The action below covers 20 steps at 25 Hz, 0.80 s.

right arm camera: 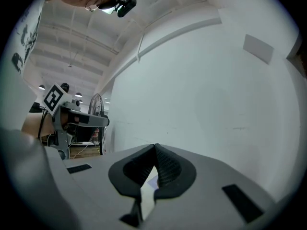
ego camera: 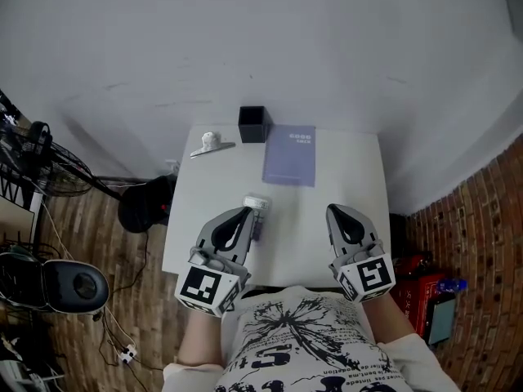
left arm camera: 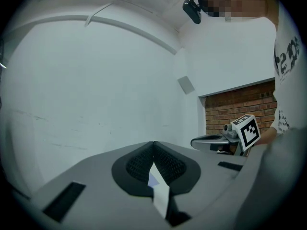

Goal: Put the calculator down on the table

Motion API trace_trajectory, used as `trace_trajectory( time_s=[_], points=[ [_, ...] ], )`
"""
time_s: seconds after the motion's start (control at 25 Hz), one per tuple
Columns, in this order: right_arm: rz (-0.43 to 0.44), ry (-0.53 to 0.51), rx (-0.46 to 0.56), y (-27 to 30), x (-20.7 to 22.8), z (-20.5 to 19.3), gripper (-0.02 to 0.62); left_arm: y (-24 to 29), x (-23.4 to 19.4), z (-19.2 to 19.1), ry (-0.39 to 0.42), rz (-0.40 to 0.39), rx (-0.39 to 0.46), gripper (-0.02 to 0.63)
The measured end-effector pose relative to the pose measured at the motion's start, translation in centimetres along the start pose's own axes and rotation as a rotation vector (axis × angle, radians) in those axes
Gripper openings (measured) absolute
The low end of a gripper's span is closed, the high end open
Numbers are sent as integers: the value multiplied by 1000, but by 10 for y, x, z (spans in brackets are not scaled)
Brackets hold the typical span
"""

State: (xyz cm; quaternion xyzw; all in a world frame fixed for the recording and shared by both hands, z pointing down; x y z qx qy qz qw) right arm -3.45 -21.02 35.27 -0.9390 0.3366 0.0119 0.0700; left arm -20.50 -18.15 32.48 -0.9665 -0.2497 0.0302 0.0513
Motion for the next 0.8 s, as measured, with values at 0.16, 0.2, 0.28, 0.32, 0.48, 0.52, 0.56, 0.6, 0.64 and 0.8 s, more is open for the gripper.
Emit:
trace_trajectory(
  time_s=[0.16, 0.2, 0.28, 0.32, 0.48, 0.52, 0.56, 0.6, 0.64, 0.8],
  points=[
    [-15, -4, 3, 0, 5, 4, 12, 1, 2, -3, -2, -10, -12, 14],
    [-18, -6, 2, 0, 6, 4, 12, 1, 1, -3, -1, -10, -12, 14],
    [-18, -12, 0, 0, 8, 2, 12, 2, 0, -5, 0, -7, -15, 14],
    [-21, -10, -2, 0, 9, 0, 12, 2, 0, -6, -2, -7, -15, 14],
    [-19, 7, -10, 2, 8, -6, 12, 5, -2, -12, -8, -8, -21, 14],
    [-15, 7, -10, 3, 8, -7, 12, 6, -3, -14, -9, -8, -24, 14],
    [-12, 5, -9, 4, 8, -7, 12, 7, -4, -15, -9, -8, -26, 14],
    [-10, 2, -8, 5, 8, -8, 12, 8, -5, -16, -10, -8, -29, 14],
    [-9, -2, -8, 5, 9, -8, 12, 9, -5, -17, -11, -8, -32, 14],
    [-11, -11, -10, 8, 12, -11, 12, 12, -9, -20, -16, -3, -37, 14]
  ],
)
Point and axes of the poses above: the fingertips, and each gripper's own axes: y forward along the fingers, x to its right, z out of its top, the point moved 2 cm from there along -y, backward along the fingers, and after that the axes turned 12 degrees about x, right-handed, at the moved point
